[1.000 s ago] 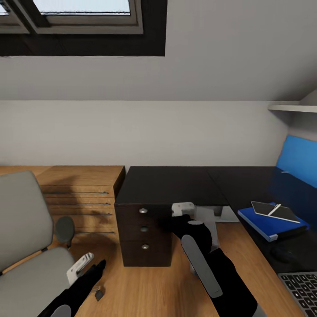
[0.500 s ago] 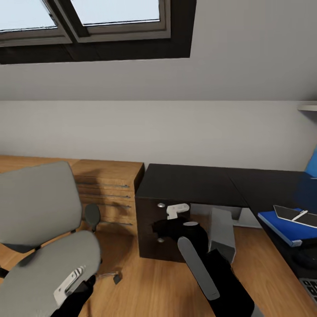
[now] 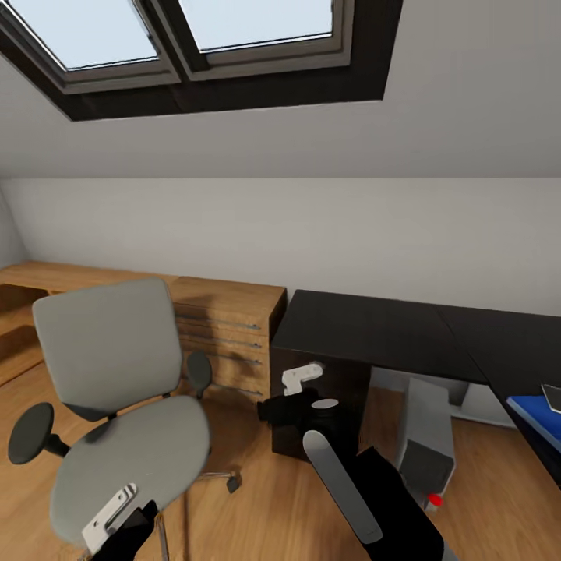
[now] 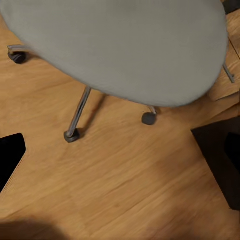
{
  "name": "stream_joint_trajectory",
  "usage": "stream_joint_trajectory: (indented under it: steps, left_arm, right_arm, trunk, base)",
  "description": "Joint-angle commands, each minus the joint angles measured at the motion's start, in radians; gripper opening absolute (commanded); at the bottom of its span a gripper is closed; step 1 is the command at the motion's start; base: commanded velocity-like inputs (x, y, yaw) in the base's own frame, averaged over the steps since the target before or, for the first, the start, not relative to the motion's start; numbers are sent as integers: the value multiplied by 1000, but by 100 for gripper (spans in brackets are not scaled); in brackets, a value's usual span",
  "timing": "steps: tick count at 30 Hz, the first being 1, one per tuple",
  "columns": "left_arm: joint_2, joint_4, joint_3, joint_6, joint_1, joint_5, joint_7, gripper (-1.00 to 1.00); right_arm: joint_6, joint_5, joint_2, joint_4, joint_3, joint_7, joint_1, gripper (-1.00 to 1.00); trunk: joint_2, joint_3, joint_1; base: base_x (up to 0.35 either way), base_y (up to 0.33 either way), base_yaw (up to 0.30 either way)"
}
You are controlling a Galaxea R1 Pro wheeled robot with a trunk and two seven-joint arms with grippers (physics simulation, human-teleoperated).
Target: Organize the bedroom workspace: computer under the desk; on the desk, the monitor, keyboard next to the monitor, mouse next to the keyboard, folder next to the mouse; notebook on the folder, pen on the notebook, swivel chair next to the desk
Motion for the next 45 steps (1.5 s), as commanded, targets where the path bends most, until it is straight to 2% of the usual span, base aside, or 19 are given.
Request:
stream_joint_trajectory:
  steps: [1, 45]
  left_arm:
    - [1, 0, -1, -3, 0, 4, 4, 100]
    - [1, 20, 3, -4, 0, 5, 4, 100]
  right_arm:
    - [3, -10, 0, 0, 1, -10, -1, 100]
    - [18, -7, 2, 0, 5, -12, -1, 100]
  trunk:
    - [-1, -1, 0]
    - [-1, -6, 0]
  base:
    - [0, 0, 278]
    - [0, 0, 275]
